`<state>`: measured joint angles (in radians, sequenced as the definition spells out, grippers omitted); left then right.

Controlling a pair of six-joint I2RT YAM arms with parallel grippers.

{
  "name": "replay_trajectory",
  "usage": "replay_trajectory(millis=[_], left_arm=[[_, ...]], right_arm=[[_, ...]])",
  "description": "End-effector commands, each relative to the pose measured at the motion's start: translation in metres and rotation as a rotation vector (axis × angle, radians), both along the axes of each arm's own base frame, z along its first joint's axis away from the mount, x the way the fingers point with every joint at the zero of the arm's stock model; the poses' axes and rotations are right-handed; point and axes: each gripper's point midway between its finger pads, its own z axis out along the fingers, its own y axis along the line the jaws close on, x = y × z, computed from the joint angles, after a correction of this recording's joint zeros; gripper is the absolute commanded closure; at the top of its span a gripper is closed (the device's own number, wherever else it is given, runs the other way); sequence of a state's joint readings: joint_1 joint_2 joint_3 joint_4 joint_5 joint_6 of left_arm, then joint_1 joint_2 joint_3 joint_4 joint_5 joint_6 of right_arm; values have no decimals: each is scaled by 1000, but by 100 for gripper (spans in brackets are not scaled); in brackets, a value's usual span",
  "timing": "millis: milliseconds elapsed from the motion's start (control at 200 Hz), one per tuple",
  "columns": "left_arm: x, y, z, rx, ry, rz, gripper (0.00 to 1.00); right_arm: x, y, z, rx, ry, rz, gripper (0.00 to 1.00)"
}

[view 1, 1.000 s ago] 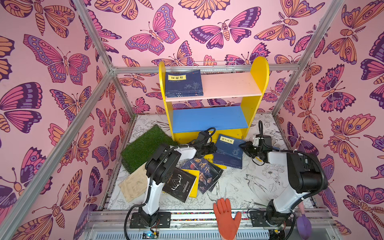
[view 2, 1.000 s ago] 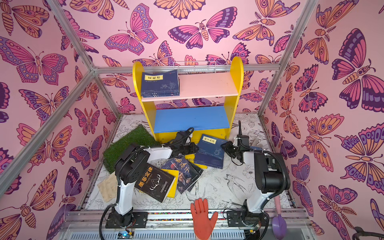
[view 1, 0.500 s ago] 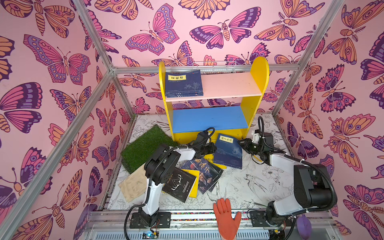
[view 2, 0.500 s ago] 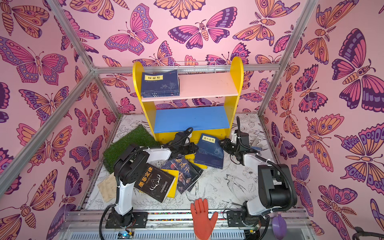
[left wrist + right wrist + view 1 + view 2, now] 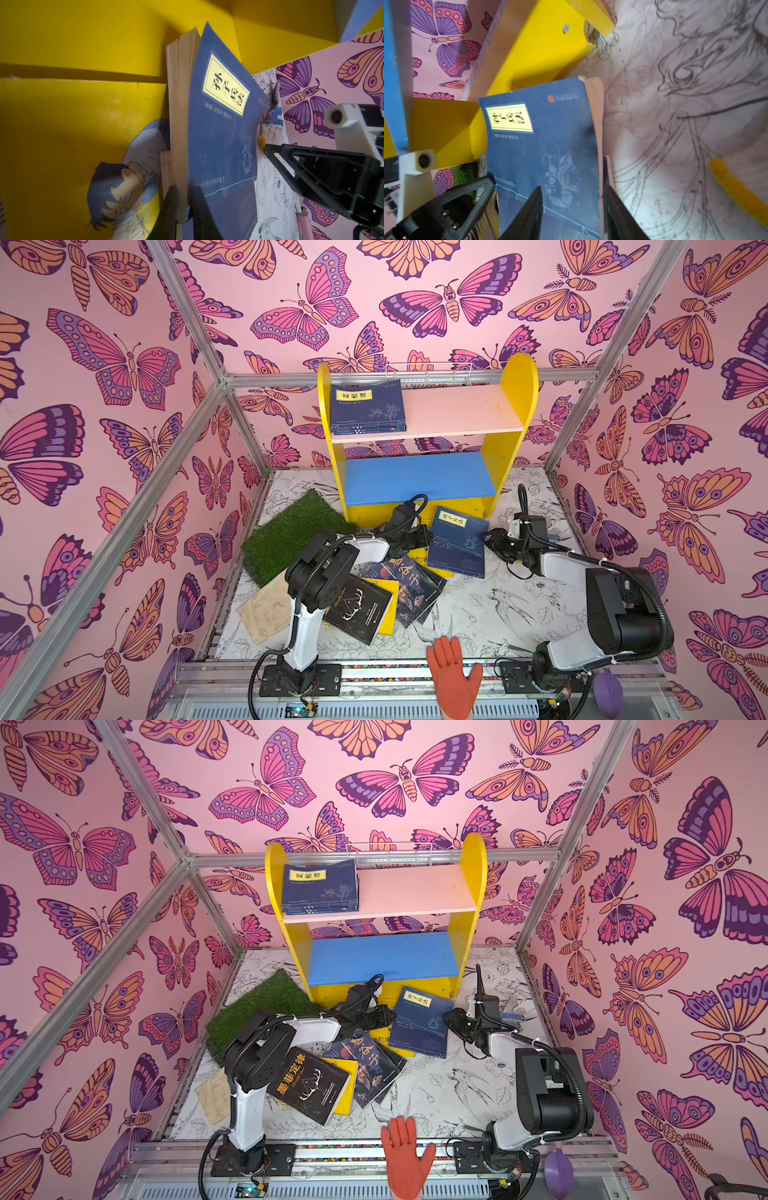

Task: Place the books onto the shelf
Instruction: 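Lift the upright dark blue book with the right gripper while the left releases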

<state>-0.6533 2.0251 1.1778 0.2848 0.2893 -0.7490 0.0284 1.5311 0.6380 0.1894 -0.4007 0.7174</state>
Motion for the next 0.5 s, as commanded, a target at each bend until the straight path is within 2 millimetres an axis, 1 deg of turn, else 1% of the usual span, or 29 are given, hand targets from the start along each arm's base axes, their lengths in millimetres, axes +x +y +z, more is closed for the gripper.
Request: replay_trajectory(millis=[0,155,275,356,496], left_arm=[[-7,15,5,60,-12,23,100],[-6,24,28,48,-49,66,100],[-8,32,35,15,-30,99,100],[-13,30,41,-24,-17,93,100],[-19,25,50,-94,29,92,100]], right_arm=[[-7,-1,-2,-3,16,4,52],[-15,5,2,22,7,35,51],[-23,13,8,66,-8,65,49],[-29,18,13,98,-24,86,49],[-40,30,12,175,-28,123,48]])
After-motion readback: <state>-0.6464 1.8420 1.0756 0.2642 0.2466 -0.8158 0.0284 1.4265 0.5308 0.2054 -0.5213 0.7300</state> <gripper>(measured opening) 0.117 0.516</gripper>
